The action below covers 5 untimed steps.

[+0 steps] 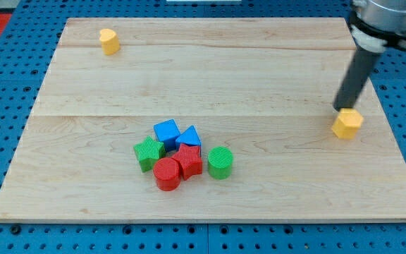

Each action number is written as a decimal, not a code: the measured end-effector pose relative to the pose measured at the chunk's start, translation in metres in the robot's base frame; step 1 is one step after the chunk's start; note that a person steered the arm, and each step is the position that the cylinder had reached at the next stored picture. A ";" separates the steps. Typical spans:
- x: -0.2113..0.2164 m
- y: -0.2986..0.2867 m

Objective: Push the yellow hexagon into the blue triangle

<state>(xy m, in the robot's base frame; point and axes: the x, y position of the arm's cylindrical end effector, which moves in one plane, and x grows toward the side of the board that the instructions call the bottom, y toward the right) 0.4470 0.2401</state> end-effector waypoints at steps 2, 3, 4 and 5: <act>0.046 0.001; 0.036 -0.108; 0.023 -0.075; 0.009 -0.092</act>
<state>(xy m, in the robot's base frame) 0.4565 0.1484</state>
